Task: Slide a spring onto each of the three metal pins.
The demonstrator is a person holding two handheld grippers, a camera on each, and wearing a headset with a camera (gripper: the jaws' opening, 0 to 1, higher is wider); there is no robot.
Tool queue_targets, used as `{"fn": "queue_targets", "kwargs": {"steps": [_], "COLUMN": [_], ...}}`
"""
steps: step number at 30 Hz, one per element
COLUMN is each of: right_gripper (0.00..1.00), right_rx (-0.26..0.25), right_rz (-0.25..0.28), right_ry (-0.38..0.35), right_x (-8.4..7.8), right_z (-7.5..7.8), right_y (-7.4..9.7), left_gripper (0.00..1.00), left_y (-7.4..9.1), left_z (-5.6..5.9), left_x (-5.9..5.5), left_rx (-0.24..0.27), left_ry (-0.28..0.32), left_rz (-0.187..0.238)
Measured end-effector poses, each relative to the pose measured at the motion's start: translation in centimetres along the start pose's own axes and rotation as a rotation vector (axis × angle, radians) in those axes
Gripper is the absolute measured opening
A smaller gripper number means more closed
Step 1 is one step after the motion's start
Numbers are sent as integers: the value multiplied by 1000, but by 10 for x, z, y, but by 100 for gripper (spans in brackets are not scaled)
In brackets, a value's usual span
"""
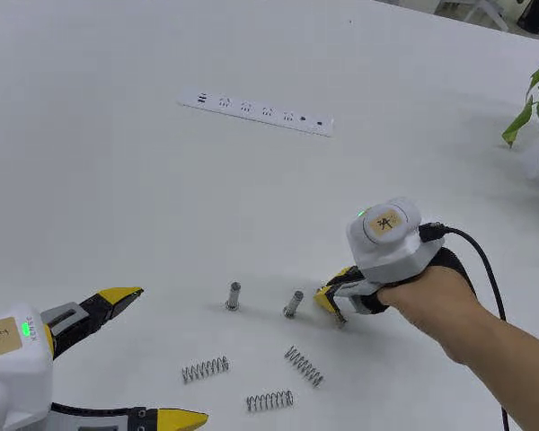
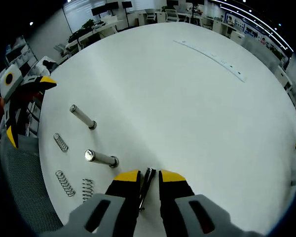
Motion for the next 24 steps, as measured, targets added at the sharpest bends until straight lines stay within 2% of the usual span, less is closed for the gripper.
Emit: {"fn": "queue_targets", "kwargs": {"steps": [14,24], "right_gripper": [11,9], "right_rx": [-33,-26], "right_rz": [-20,-17], "right_ry": [29,14], "right_x": [5,3], "right_z": [4,2], "right_y": [-2,-1], "left_gripper": [94,94], "left_y": [-2,-3], "left_z": [0,-1], "left_x": [2,3], "left_rx": [0,1], "left_ry": [6,7], "left_rz": [0,1]}}
Point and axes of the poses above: the centre of the closed fingertips' face, and the gripper's own axes: y roughly backward along the fingers, z roughly to its right, x roughly out of its top, the point moved 10 cm from there along y, roughly backward along the fingers, and after that the axes turned 10 degrees about -z, right-handed, at the moved point
